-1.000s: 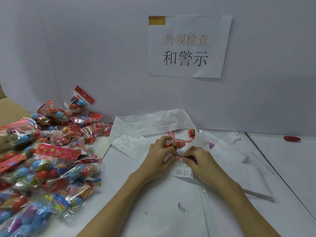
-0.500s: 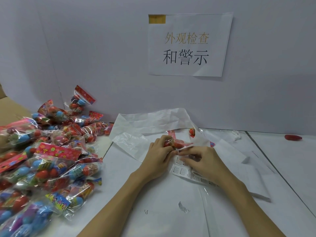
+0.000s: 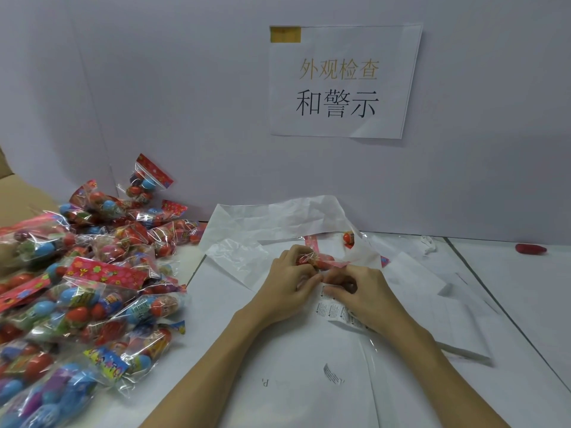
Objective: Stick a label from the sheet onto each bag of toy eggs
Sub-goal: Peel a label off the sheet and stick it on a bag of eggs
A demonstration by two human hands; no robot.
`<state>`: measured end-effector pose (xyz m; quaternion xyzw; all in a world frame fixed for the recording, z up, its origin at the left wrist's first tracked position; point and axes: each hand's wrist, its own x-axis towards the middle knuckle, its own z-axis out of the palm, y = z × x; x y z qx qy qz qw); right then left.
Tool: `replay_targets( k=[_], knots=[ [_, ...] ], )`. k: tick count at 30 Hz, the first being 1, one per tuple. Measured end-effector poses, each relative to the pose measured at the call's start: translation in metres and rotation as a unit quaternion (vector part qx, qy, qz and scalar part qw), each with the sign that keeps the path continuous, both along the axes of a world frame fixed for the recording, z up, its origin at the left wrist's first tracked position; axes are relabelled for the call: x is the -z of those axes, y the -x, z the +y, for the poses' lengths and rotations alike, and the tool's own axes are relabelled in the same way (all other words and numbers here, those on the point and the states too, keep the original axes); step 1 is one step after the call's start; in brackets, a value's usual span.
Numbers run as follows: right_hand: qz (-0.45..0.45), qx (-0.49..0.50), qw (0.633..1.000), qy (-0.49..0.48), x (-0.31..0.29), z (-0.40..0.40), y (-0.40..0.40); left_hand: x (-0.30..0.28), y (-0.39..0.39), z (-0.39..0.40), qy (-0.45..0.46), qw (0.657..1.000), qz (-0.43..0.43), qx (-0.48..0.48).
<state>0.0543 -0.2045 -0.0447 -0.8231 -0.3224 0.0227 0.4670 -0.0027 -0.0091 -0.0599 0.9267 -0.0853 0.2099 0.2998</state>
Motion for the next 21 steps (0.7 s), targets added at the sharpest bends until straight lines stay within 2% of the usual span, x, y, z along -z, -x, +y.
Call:
replay_targets(
  k=[5,11,21],
  knots=[
    [-0.013,-0.013,1.0,-0.002,-0.002,-0.005,0.0,-0.001,0.0,-0.001,-0.015,1.0,-0.004,-0.007],
    [0.053,-0.037,0.997,-0.035,-0.005,-0.013,-0.005,0.001,-0.002,-0.002,-0.013,1.0,-0.022,-0.015],
    [0.024,-0.032,0.999,0.001,-0.002,-0.006,-0.001,0.002,-0.005,-0.003,-0.01,0.999,-0.009,-0.033]
  ],
)
